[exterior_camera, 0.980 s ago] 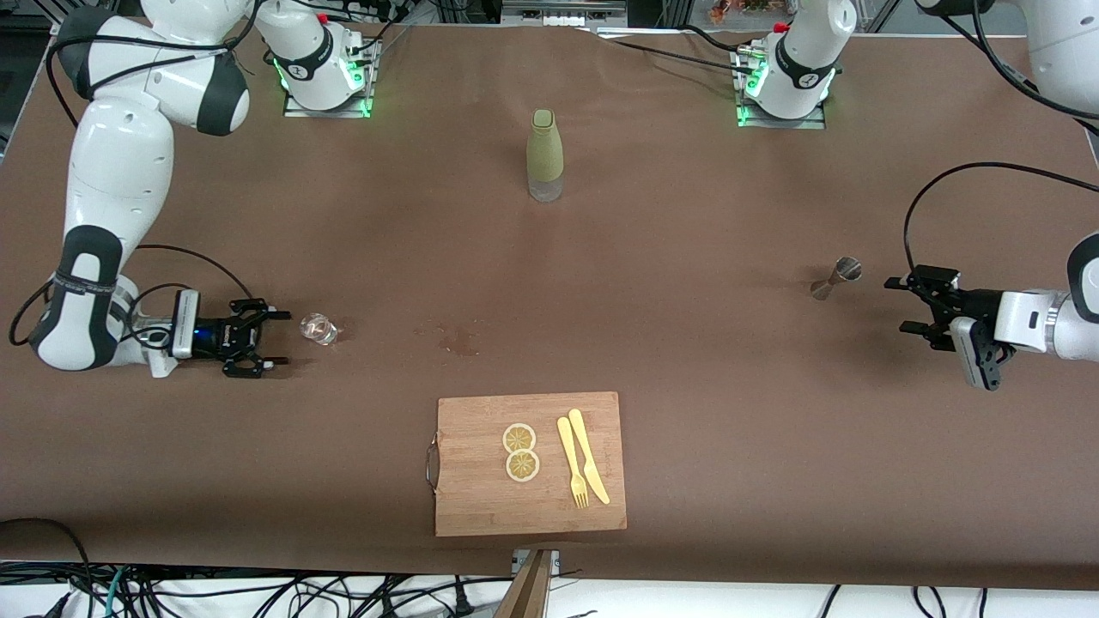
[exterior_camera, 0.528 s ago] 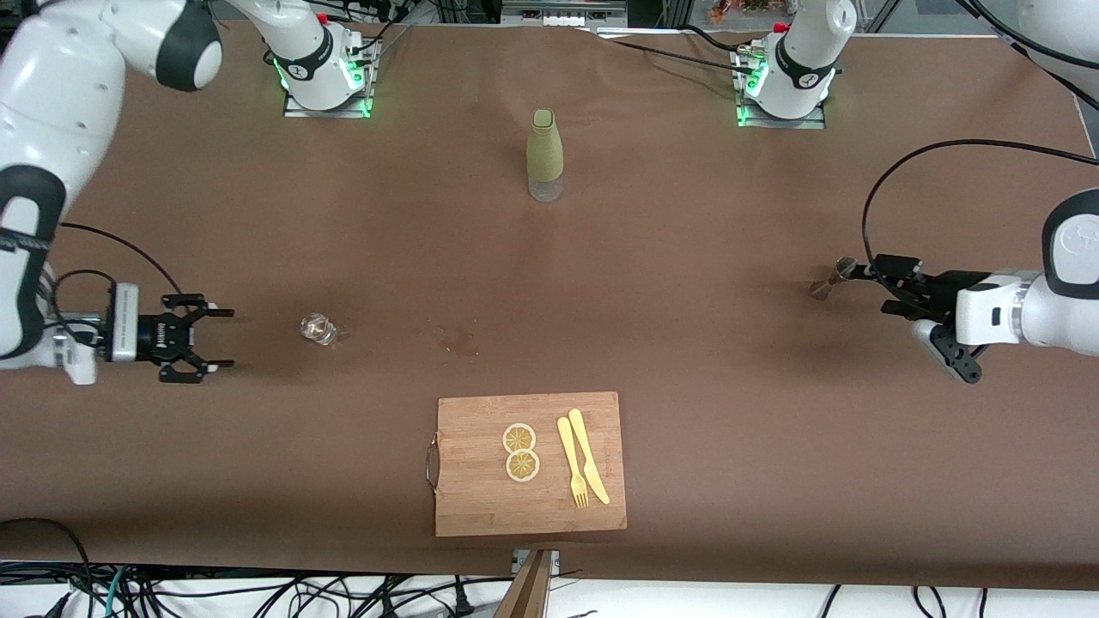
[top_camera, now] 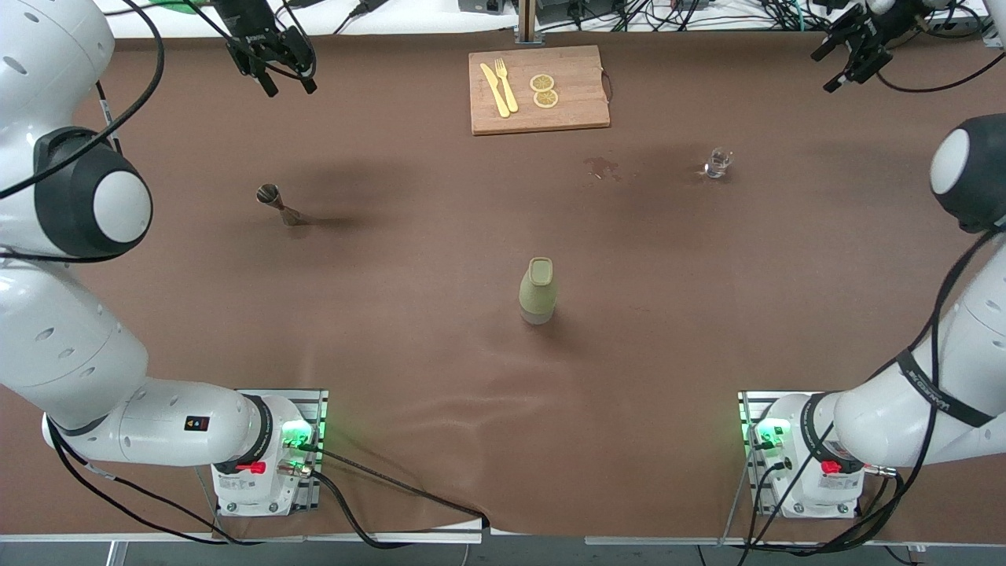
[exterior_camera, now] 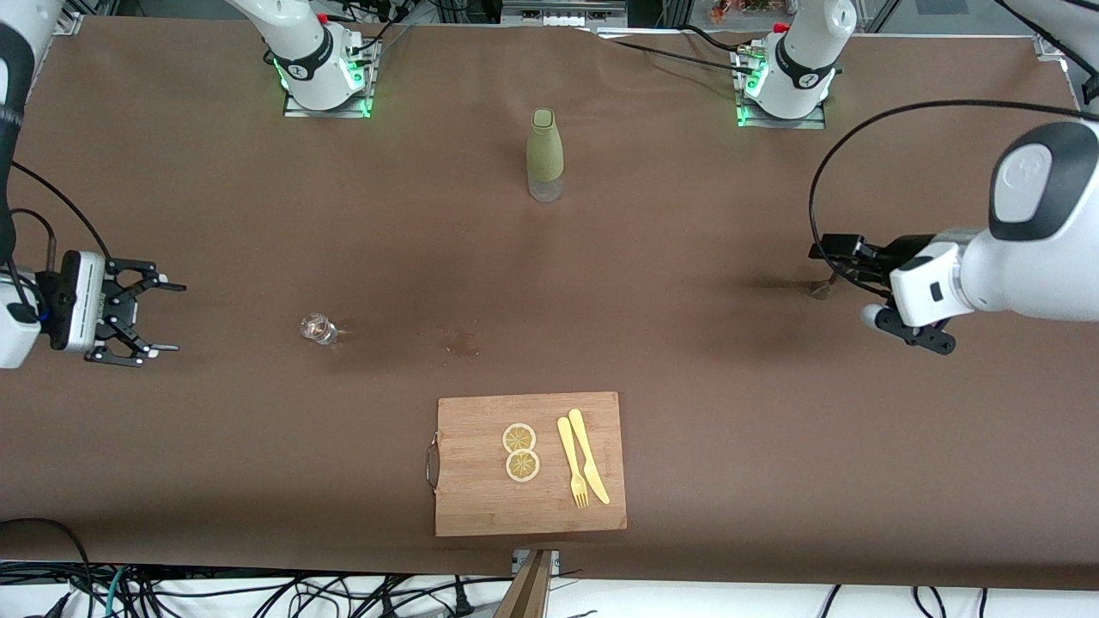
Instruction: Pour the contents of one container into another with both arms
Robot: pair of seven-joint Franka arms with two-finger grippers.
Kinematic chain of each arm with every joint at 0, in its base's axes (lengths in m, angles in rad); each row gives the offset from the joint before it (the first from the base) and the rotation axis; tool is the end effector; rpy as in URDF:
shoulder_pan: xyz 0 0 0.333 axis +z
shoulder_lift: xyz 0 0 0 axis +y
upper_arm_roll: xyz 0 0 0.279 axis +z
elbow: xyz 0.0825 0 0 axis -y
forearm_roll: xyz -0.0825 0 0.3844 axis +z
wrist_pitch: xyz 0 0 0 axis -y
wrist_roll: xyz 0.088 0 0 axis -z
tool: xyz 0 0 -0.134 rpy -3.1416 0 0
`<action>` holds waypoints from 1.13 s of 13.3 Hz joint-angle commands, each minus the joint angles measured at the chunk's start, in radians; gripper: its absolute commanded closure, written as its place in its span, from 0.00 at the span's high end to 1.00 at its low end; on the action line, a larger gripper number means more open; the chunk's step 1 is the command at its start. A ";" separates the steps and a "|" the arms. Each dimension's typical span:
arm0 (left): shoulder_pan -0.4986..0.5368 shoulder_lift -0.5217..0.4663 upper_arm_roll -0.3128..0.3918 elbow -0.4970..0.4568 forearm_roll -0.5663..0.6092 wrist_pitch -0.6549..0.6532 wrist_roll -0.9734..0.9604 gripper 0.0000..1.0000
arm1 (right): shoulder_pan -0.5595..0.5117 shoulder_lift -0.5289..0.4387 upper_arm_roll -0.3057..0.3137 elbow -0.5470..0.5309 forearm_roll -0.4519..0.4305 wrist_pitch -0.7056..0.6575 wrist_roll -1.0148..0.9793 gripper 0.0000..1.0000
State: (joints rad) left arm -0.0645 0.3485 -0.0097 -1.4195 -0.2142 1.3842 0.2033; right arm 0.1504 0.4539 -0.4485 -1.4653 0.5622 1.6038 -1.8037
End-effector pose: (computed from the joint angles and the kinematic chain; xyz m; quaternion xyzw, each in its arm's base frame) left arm 0.5941 -0.0751 0.4189 0.9665 -0.1344 -0.1822 0.1206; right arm 0.6324 -0.0859 0.3691 -0.7384 -0.6370 -0.0902 0.2020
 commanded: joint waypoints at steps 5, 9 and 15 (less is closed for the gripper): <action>-0.001 -0.062 0.002 0.198 0.211 -0.047 -0.022 1.00 | 0.000 -0.346 0.195 -0.157 -0.399 0.061 0.698 0.99; 0.003 -0.115 -0.004 0.205 0.271 -0.060 -0.109 1.00 | 0.000 -0.435 0.275 -0.165 -0.533 -0.011 1.057 0.99; 0.005 -0.129 -0.075 0.209 0.198 -0.086 -0.418 1.00 | -0.002 -0.512 0.369 -0.161 -0.584 -0.093 1.397 0.99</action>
State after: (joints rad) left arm -0.0623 0.2146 -0.0560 -1.2329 0.0128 1.3122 -0.1300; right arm 0.1576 -0.0274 -0.0883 -1.5955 -0.0071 1.5054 -0.4369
